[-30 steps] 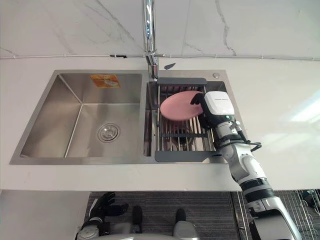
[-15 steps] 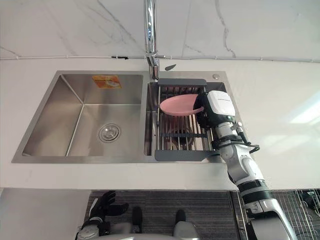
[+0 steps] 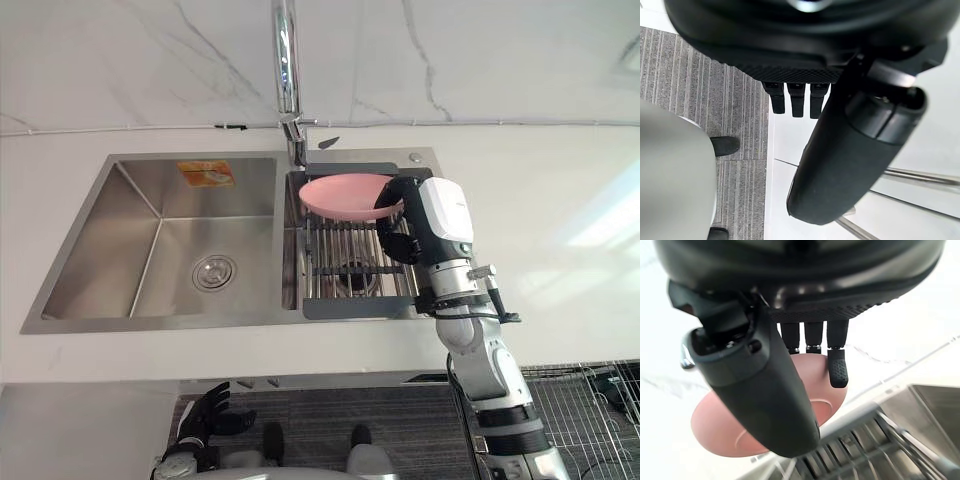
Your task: Walk over to the sink, pick up the cup, carry it to the dishwasher, place the cup inside the dishwasher, then close the dishwasher door
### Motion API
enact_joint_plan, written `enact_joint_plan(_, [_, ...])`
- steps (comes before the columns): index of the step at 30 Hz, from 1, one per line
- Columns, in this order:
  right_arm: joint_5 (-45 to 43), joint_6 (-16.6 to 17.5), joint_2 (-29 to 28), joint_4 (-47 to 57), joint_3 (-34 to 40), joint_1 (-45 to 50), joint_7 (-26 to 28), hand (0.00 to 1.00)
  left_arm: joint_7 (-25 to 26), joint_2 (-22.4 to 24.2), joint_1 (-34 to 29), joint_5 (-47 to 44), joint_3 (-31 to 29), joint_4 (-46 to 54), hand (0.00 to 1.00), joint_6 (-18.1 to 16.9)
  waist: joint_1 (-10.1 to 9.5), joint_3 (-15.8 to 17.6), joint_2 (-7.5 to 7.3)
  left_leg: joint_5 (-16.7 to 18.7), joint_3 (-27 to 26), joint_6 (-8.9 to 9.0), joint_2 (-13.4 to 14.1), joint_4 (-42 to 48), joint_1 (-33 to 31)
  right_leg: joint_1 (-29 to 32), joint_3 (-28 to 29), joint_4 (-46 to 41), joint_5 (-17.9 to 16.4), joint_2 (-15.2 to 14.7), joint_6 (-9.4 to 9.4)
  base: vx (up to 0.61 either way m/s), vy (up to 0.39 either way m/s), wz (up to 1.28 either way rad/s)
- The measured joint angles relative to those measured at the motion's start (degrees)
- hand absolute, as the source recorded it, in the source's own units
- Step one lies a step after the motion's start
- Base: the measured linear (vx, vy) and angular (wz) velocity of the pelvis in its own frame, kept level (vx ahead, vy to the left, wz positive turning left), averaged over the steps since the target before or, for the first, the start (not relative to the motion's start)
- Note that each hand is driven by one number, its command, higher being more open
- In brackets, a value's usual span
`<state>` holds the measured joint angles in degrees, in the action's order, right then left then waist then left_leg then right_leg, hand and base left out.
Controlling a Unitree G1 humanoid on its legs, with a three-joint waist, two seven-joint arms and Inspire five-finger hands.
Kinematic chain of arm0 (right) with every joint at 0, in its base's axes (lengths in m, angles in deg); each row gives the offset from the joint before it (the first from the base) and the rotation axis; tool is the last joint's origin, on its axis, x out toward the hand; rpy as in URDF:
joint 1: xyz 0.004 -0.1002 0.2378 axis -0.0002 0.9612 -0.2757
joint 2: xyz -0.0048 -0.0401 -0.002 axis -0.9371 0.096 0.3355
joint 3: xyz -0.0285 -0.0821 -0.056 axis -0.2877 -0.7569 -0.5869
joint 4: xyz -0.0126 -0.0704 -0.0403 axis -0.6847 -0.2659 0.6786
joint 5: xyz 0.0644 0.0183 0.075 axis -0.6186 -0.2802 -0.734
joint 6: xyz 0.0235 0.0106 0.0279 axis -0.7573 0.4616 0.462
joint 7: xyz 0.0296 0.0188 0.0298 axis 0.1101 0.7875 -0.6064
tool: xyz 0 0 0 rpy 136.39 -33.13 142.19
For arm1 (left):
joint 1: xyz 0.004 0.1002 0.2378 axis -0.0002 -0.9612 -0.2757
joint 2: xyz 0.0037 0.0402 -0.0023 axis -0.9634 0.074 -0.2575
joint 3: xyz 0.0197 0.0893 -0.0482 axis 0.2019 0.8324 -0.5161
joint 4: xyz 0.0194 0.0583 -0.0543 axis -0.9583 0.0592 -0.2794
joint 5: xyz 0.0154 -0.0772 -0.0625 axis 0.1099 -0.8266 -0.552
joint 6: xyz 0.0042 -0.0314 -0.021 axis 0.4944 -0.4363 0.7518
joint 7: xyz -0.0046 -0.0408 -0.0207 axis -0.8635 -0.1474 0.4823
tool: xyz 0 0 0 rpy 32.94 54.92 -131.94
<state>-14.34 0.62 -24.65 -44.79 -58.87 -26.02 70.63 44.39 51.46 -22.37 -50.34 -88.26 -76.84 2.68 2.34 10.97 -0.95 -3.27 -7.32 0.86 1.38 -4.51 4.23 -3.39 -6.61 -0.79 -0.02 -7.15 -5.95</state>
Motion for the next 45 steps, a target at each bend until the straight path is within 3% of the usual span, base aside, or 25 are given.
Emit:
enact_joint_plan(14, [0.0, 0.9, -9.05, 9.54, 3.95, 13.69, 0.04, 0.3, -0.08, -0.01, 0.34, 0.76, 0.44, -2.34, 0.9, 0.3, 0.82, -1.86, -0.15, 0.08, -0.53, 0.1, 0.08, -0.43, 2.14, -1.94, 0.21, 0.77, 0.09, 0.12, 0.18, -0.01, -0.004, -0.02])
enact_joint_plan(19, [0.14, 0.96, -10.19, 11.61, 4.72, 16.02, -0.53, 0.3, -0.07, -0.66, 0.42, 1.05, 2.39, -2.56, 0.9, 0.29, 1.52, -2.26, -0.02, 0.56, 0.16, 0.64, 0.16, 0.66, -0.33, -0.45, -0.41, 0.21, -0.28, 0.1, 0.62, -0.05, -0.018, 0.07])
enact_joint_plan(23, [0.16, 0.96, -10.0, 13.67, 5.61, 16.35, -1.89, 0.3, -0.06, -0.92, 1.45, 1.07, 2.78, -3.71, 0.9, 0.4, 1.75, -2.28, 0.08, 1.74, 2.13, 0.44, 0.64, 6.06, -4.6, 0.79, -2.05, -0.45, -0.28, 0.33, 0.84, -0.02, -0.034, 0.26])
enact_joint_plan(27, [0.14, 1.06, -8.84, 13.99, 5.26, 14.6, -2.7, 0.3, 0.02, -0.84, 2.44, 1.09, 3.9, -4.04, 0.9, 0.38, 1.45, -1.85, 0.83, 6.0, 3.41, 0.85, 1.79, 14.52, -7.68, 1.24, -2.32, -2.81, -0.82, 1.1, 1.59, -0.04, -0.018, 0.02])
enact_joint_plan(33, [0.15, 1.8, -6.23, 15.01, 4.45, 12.36, -3.55, 0.3, 0.03, -0.81, 2.69, 1.04, 4.75, -3.97, 0.9, 0.36, 2.0, -1.38, 1.44, 9.56, 3.12, 1.41, 1.43, 20.23, -10.14, 5.89, 3.02, -7.94, -3.48, 1.24, 1.52, -0.08, 0.033, -0.32])
enact_joint_plan(36, [0.71, 1.82, -6.07, 15.06, 4.41, 12.79, -3.53, 0.3, 0.05, -0.68, 2.95, 0.97, 4.58, -3.82, 0.9, 0.26, 2.04, -0.66, 1.75, 12.08, 2.71, 0.76, 1.74, 24.41, -11.36, 7.61, 7.2, -8.25, -2.31, 2.16, 0.86, -0.06, 0.078, -0.67])
enact_joint_plan(39, [2.89, 1.63, -6.01, 14.97, 3.49, 11.65, -3.54, 0.3, 0.18, -0.58, 3.23, 0.99, 3.6, -3.65, 0.9, -0.27, 1.62, 0.24, 1.7, 14.92, -1.83, -0.45, 2.79, 28.01, -12.4, 10.88, 14.3, -8.15, 0.03, 3.88, -0.01, -0.1, 0.151, -1.37])
enact_joint_plan(41, [4.23, 1.13, -5.97, 14.97, 3.24, 11.34, -3.57, 0.3, 1.04, -0.5, 3.6, 0.81, 2.56, -4.0, 0.9, -0.18, 2.53, 1.42, 1.77, 16.8, -5.82, -1.48, 4.19, 30.42, -13.09, 12.51, 14.53, -7.86, -0.1, 3.54, 2.61, -0.14, 0.177, -1.23])
enact_joint_plan(42, [4.75, 0.41, -5.87, 14.92, 3.19, 11.29, -3.55, 0.3, 1.14, -0.28, 4.06, 0.75, 2.08, -4.49, 0.9, -0.16, 2.58, 2.13, 2.37, 16.68, -8.25, -2.53, 5.42, 30.19, -12.84, 12.96, 10.88, -8.66, -1.12, 2.73, 6.5, -0.11, 0.127, -0.77])
enact_joint_plan(45, [5.71, 0.28, -5.76, 14.87, 1.28, 11.18, -3.36, 0.3, 1.17, -0.42, 4.71, -0.08, 1.13, -4.79, 0.9, 0.87, 1.5, 2.62, 1.68, 16.63, -13.92, -3.05, 6.65, 29.1, -10.75, 14.58, -1.56, -24.55, -6.35, -1.59, 6.88, -0.1, 0.116, -0.93])
